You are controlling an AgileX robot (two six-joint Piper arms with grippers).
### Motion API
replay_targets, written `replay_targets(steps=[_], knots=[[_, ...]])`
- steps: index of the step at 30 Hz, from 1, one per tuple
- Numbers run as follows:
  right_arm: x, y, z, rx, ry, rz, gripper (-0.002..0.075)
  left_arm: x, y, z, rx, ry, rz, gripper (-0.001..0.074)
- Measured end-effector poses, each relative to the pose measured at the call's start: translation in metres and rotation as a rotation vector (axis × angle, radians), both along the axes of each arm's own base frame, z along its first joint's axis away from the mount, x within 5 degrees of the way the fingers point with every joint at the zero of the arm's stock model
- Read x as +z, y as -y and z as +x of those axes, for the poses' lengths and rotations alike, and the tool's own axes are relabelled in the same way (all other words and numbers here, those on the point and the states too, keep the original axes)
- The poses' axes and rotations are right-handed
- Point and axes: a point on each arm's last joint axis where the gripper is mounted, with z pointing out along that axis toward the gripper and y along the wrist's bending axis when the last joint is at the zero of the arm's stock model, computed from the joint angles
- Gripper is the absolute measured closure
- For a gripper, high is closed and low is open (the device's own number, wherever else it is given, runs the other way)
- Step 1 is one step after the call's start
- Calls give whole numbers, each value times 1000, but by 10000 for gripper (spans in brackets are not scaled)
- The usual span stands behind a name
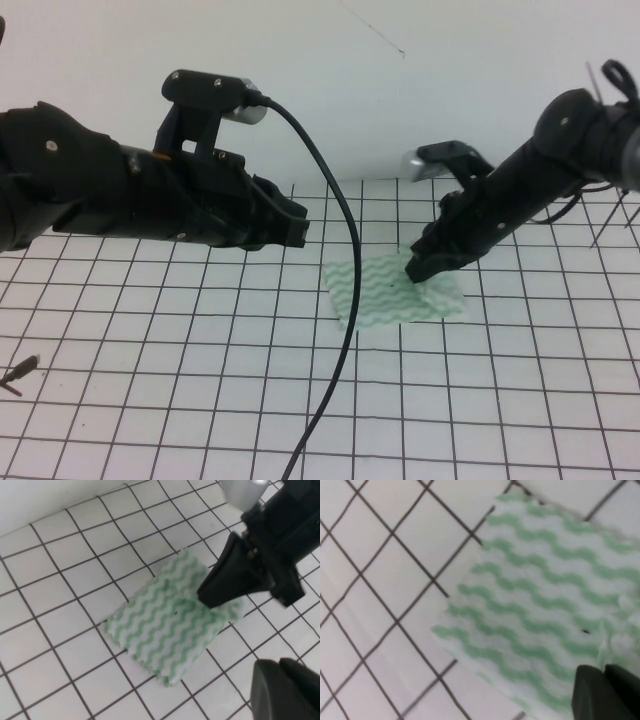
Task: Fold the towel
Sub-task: 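Fold the patterned cloth into a small square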
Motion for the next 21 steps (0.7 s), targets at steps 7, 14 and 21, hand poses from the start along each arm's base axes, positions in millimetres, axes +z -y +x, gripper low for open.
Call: replay_targets(steps=[7,14,21], knots=[[-11,-36,-7,29,21,25,694,0,0,0,-5,4,10,736],[-3,-54,-7,37,79,42,694,-1,0,-1,-15,-3,16,736],[24,-47,0,202,146,-115,605,-3,0,-2,-34,-12,38,736]])
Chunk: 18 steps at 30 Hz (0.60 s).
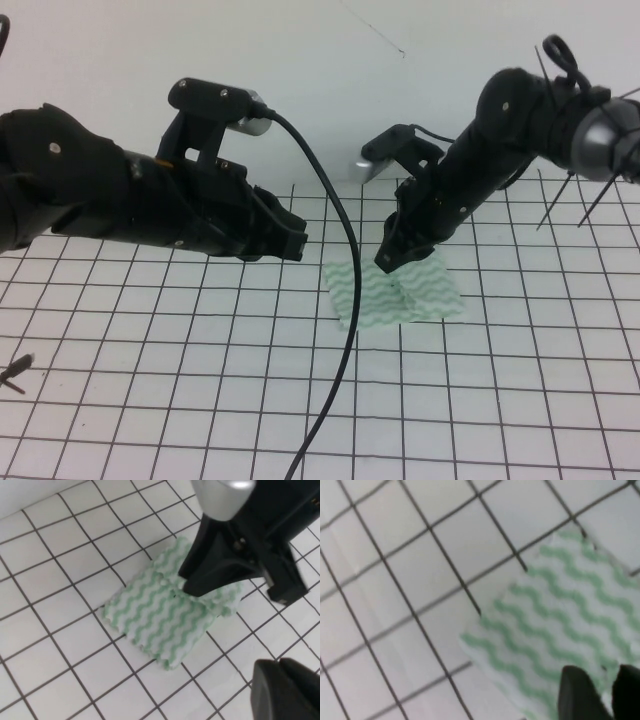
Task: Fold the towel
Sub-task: 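Fold the patterned cloth into a small square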
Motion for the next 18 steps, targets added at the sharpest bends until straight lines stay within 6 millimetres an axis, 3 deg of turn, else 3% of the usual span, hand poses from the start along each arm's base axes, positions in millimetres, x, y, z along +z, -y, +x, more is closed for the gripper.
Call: replay_targets(steps=[2,5,12,18], knots=[[5,2,-2,14,-10,-66,525,-2,0,1,0,-4,2,736],[1,3,-3,10,11,-183,464,-3,1,1,0,-7,5,736],[-15,-10,-3,-37,21,-216,440,-3,1,1,-3,-10,6,736],[-31,-9,-1,-70,14,-292,438,-4,1,0,-17,-22,11,736]])
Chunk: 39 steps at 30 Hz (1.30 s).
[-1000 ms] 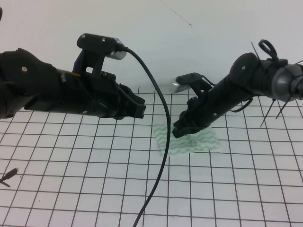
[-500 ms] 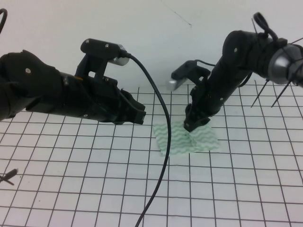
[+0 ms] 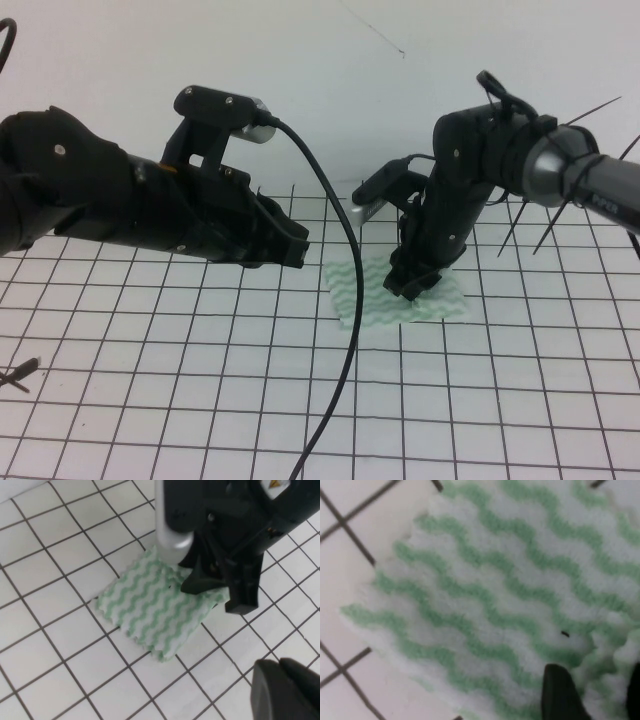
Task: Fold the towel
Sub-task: 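Fold the patterned cloth into a small square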
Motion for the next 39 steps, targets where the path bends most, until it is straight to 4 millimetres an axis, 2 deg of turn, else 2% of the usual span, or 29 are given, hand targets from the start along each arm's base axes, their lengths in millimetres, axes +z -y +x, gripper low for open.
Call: replay_targets(steps=[3,10,14,18,24,31,33,36,39], knots=[[-8,1,1,-8,-15,-14,435,0,0,0,-1,-1,0,736],[-8,-1,0,-17,-24,5,441,0,0,0,-3,-2,2,736],[-7,-1,0,-54,-43,4,526,0,0,0,-3,-2,2,736],[4,-1,2,-70,-54,-4,612,0,0,0,-4,-4,1,736],[25,-7,7,-74,-25,26,638,0,0,0,-3,-6,0,736],[26,-9,2,-56,-71,31,636,0,0,-1,-4,-7,0,736],[26,-8,1,-53,-81,23,604,0,0,-1,-4,-7,0,736],[26,-7,2,-51,-71,13,517,0,0,-1,-4,-7,0,736],[26,-8,4,-51,-43,19,472,0,0,-1,-4,-7,0,736]])
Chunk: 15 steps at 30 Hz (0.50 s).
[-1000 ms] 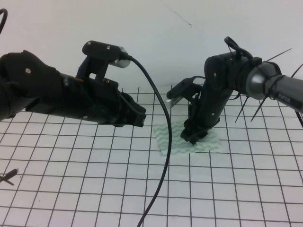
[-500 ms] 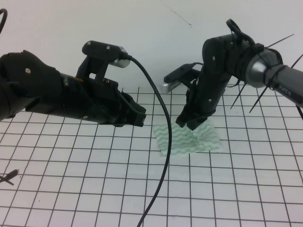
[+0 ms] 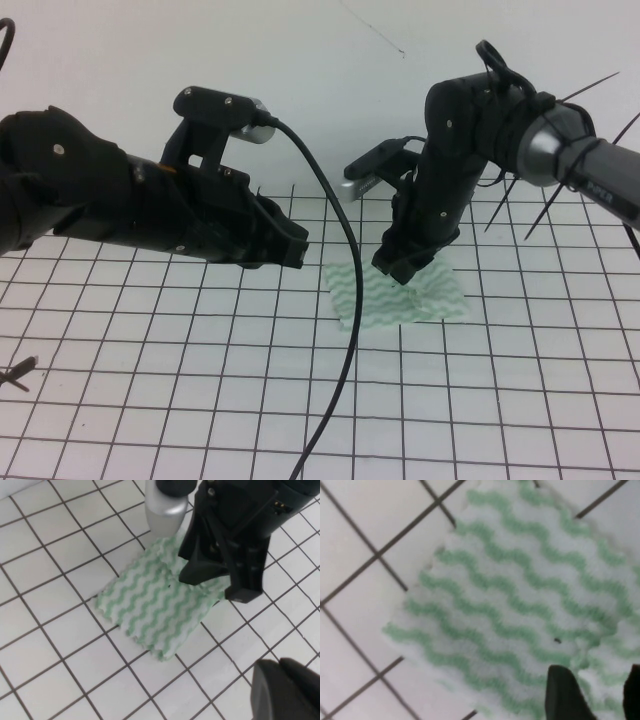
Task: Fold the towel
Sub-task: 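Fold the patterned cloth into a small square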
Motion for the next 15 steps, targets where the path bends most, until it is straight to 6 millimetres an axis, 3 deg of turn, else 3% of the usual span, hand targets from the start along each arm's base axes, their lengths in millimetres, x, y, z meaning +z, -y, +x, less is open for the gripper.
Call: replay_targets(steps=[15], knots=[[-32,-6,2,-14,5,-106,461,0,0,0,-1,1,1,736]])
